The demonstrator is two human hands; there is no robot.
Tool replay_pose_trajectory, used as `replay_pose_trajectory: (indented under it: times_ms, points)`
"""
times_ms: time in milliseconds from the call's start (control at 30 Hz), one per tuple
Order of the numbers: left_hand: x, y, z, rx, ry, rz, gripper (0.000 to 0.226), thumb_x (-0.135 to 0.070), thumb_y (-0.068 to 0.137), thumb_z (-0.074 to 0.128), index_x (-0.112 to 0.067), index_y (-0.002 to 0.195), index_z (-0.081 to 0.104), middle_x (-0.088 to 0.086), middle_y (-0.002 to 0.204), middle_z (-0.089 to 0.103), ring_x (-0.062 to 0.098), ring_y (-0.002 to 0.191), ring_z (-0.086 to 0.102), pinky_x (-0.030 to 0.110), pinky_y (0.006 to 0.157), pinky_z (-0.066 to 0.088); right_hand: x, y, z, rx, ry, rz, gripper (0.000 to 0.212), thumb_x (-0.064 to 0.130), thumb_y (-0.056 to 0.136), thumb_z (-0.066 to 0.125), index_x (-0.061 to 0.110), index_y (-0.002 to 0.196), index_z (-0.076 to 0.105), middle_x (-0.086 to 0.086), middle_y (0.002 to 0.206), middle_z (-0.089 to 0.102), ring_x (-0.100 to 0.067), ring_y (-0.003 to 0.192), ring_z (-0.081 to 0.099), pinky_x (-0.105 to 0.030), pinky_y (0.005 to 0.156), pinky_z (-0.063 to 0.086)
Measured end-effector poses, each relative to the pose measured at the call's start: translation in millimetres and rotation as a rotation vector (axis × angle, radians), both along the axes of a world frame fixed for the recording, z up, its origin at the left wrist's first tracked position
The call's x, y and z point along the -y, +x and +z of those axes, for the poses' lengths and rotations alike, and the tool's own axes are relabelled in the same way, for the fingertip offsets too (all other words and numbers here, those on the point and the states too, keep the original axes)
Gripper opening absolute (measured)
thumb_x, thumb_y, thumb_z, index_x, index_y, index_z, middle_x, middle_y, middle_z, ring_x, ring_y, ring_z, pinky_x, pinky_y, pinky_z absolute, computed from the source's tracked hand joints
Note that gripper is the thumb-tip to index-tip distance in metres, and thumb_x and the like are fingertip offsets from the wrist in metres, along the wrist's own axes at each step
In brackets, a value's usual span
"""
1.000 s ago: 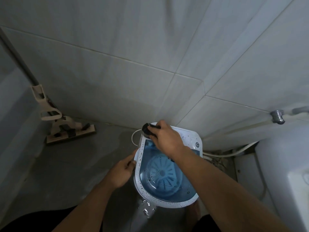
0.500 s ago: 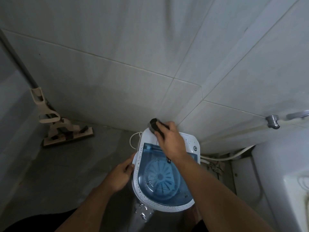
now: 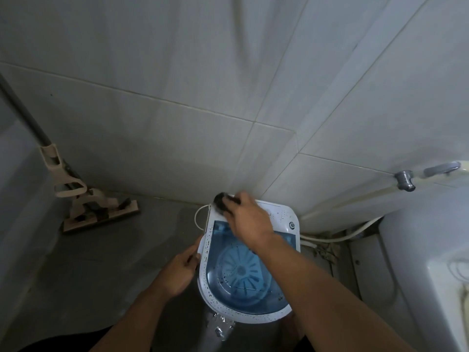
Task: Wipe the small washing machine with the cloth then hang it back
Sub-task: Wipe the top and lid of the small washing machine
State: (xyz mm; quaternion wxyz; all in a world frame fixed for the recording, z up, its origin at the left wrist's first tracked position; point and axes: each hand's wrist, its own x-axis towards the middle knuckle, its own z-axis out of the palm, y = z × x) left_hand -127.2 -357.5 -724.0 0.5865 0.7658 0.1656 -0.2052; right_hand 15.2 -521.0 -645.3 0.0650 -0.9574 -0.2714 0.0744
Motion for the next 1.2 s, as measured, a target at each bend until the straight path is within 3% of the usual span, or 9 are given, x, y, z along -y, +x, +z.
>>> replay_pose_trajectory:
  times_ms: [100,233,400,567,667,833,967,1100,1200]
  points:
    - [0.8,-0.2,-1.6,-0.008,0.023,0.013,0.044,-0.036,0.104,0.039,-0.080,0.109,0.041,-0.026,0.129,0.057,0.007,0.126,0.055,0.036,0.109,0.041,11.3,8.8,-3.1,0.014,0.009,-0.165,0.046,0.035,0.105,0.050,0.024,0.149,0.046,-0.012,0.128,0.045,-0.033,0.107,0.056,-0.045,0.081,0.058]
    - [0.8,-0.9,-8.4,-0.003,-0.006,0.028,0.044,-0.039,0.103,0.042,-0.084,0.106,0.043,-0.029,0.125,0.059,0.005,0.123,0.056,0.036,0.107,0.043,23.3,-37.2,-23.3,0.036,0.002,-0.127,0.049,0.031,0.103,0.055,0.022,0.150,0.047,-0.012,0.124,0.050,-0.031,0.101,0.059,-0.047,0.073,0.061]
    - [-1.3,-2.0,-15.0,-0.021,-0.033,0.053,0.037,-0.047,0.100,0.043,-0.077,0.122,0.041,-0.020,0.138,0.059,0.007,0.118,0.060,0.018,0.077,0.049,32.0,-60.9,-13.3,-0.097,0.053,-0.132,0.047,0.040,0.107,0.043,0.033,0.153,0.038,-0.006,0.134,0.043,-0.029,0.113,0.055,-0.047,0.090,0.057]
    - [3.0,1.5,2.0,-0.016,0.006,0.054,0.044,-0.037,0.104,0.042,-0.081,0.102,0.047,-0.050,0.098,0.058,0.000,0.115,0.057,0.027,0.098,0.041,31.1,2.0,4.3,0.026,0.092,-0.321,0.046,0.038,0.105,0.049,0.029,0.150,0.045,-0.010,0.128,0.047,-0.032,0.107,0.056,-0.047,0.082,0.058]
    - [4.9,0.1,3.9,-0.016,-0.006,0.061,0.035,-0.037,0.104,0.042,-0.071,0.107,0.050,-0.045,0.107,0.053,0.005,0.122,0.056,0.030,0.102,0.040,29.8,5.4,-7.3,0.045,0.010,-0.336,0.046,0.035,0.105,0.051,0.023,0.149,0.048,-0.014,0.128,0.047,-0.034,0.108,0.055,-0.047,0.080,0.057]
    - [3.8,-0.8,-1.6,0.012,-0.007,0.068,0.050,-0.033,0.104,0.043,-0.083,0.106,0.045,-0.055,0.103,0.054,0.002,0.124,0.053,0.032,0.108,0.039,29.1,-37.8,-28.7,0.118,0.047,-0.150,0.048,0.031,0.100,0.060,0.021,0.146,0.052,-0.013,0.122,0.053,-0.030,0.097,0.060,-0.047,0.069,0.061]
    - [5.4,-1.2,1.1,-0.004,-0.049,0.079,0.038,-0.035,0.104,0.043,-0.073,0.111,0.050,-0.031,0.121,0.061,0.008,0.124,0.057,0.037,0.108,0.043,38.4,-42.6,-10.0,-0.020,0.159,-0.081,0.045,0.038,0.103,0.053,0.029,0.147,0.050,-0.006,0.128,0.049,-0.028,0.107,0.058,-0.046,0.084,0.058]
    - [6.9,-0.6,2.6,-0.003,-0.055,0.099,0.040,-0.031,0.104,0.044,-0.069,0.114,0.048,-0.014,0.132,0.062,0.015,0.126,0.058,0.043,0.109,0.045,70.3,8.0,3.4,0.058,0.333,-0.370,0.044,0.040,0.100,0.056,0.033,0.143,0.055,-0.004,0.125,0.052,-0.029,0.104,0.063,-0.042,0.089,0.057]
    - [8.0,-1.6,3.0,0.001,-0.061,0.109,0.044,-0.026,0.105,0.043,-0.068,0.118,0.045,-0.006,0.135,0.064,0.020,0.126,0.058,0.047,0.109,0.045,98.4,31.5,-7.1,0.018,0.237,-0.486,0.043,0.037,0.100,0.057,0.028,0.143,0.057,-0.009,0.125,0.050,-0.034,0.105,0.063,-0.045,0.094,0.056]
